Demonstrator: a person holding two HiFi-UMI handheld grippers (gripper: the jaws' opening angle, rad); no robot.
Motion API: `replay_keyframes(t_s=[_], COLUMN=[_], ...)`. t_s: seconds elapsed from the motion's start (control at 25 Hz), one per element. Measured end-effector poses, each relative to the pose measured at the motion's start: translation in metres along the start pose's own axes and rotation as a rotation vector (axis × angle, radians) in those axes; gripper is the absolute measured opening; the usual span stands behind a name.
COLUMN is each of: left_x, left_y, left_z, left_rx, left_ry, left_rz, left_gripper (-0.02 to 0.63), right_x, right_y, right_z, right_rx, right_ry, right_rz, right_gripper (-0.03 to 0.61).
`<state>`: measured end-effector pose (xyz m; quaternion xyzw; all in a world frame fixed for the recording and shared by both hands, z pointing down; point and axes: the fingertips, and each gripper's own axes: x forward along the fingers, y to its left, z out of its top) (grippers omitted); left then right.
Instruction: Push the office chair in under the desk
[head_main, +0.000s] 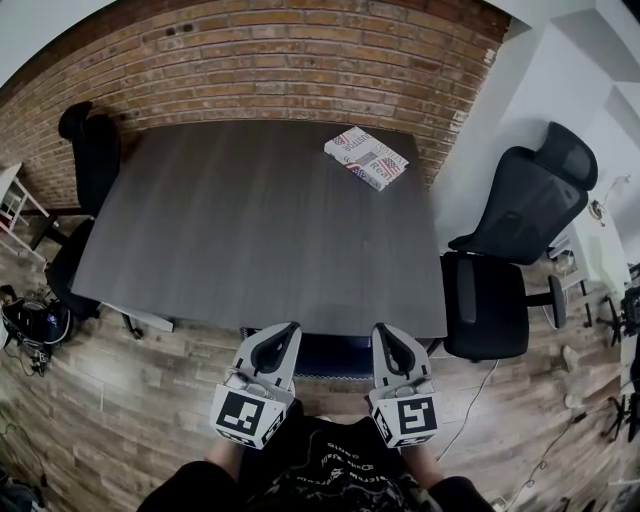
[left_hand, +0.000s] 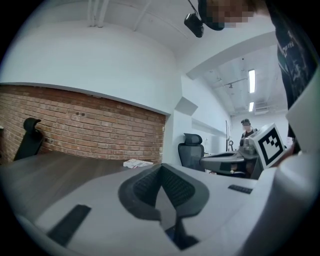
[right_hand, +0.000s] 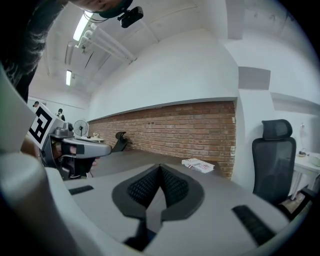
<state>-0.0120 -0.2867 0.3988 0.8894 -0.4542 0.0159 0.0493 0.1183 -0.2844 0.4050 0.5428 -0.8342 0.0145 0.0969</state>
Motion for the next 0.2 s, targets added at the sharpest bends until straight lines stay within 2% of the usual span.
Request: replay_keyframes(t_s=[0.2], left_x=[-0.0003], left_y=[0.0077], left_z=[0.0006], left_rx=[0.002], left_ry=[0.003], left_rz=[0.011], left_gripper=[0.005], right_x=[0.0043], right_y=[0.002], right_z=[-0.0001], right_rx=[-0.007], right_ry=[0.009], right_rz=[0.005], right_gripper=[0.002])
